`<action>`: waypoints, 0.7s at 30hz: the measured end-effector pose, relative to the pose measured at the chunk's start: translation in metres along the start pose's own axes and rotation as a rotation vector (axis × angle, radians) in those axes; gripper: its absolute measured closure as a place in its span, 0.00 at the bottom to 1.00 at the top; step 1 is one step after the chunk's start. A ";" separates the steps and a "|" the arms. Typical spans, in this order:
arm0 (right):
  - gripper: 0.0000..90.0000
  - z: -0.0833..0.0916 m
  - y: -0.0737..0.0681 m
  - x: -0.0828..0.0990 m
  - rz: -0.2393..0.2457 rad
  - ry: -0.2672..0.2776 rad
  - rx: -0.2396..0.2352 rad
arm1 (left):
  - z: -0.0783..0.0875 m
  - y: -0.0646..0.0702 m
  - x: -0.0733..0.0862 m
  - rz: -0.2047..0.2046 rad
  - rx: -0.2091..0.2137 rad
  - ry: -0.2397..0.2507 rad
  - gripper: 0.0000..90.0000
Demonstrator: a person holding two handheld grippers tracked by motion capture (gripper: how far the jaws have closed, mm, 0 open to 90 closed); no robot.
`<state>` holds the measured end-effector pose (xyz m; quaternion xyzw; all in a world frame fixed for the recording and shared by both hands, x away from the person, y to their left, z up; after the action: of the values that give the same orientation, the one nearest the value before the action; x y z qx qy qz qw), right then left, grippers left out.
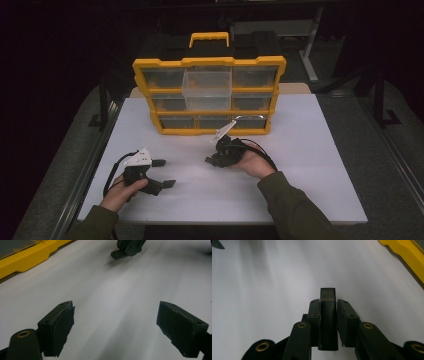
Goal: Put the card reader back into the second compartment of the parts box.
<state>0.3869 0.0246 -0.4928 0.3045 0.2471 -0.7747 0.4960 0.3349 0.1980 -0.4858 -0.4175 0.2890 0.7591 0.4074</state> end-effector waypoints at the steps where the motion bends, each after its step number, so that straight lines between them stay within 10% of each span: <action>1: 0.81 0.002 0.000 0.000 -0.003 -0.006 -0.002 | 0.000 0.000 0.000 -0.001 0.000 0.001 0.16; 21: 0.81 0.046 0.009 0.005 -0.023 0.001 -0.020 | 0.000 0.000 0.000 0.003 0.004 0.004 0.16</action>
<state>0.3830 -0.0135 -0.4655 0.2971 0.2588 -0.7776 0.4900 0.3348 0.1978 -0.4854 -0.4178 0.2921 0.7583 0.4064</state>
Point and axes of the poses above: each handheld gripper's, and its own axes: z roughly backward along the jaws, x roughly out of its underside, y roughly to its right, the point moved 10 cm from there along -z, roughly forward along the jaws, and after that the axes turned 8 degrees about y, right-handed, at the moved point
